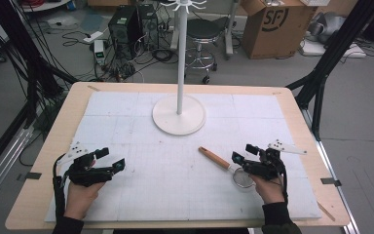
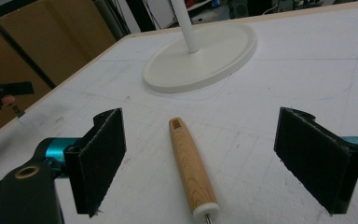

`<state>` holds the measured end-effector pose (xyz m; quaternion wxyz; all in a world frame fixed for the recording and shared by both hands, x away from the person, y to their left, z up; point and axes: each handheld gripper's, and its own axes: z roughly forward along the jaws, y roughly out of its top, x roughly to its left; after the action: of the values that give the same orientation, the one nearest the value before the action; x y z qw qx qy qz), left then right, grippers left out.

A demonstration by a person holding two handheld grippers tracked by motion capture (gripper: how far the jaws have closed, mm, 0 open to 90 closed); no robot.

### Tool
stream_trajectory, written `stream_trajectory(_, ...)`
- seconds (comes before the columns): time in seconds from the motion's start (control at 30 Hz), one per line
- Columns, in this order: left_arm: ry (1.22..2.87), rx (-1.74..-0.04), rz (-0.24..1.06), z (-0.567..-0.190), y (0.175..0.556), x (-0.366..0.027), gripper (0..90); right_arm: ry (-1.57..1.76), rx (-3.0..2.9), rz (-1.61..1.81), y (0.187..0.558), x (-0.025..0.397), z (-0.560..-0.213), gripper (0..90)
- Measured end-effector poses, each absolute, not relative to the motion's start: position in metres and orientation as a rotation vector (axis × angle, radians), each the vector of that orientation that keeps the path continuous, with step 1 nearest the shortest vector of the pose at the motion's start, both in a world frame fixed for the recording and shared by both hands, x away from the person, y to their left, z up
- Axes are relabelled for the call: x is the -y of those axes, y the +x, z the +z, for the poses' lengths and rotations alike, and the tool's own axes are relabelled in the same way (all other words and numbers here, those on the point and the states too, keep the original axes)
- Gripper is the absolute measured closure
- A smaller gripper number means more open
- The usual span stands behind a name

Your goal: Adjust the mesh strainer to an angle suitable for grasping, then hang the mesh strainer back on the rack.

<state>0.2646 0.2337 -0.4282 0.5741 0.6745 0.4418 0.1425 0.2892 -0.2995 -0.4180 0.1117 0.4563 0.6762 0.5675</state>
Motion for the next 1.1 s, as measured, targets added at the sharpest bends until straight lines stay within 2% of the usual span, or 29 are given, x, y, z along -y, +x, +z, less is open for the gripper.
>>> stream_trajectory(1.1,1.581,-1.040,0.333,-0.4301,0.2627,-0.2353,11.0,1.341,-2.027,1.667,0.2925,0.2942,-0.4193,15.7)
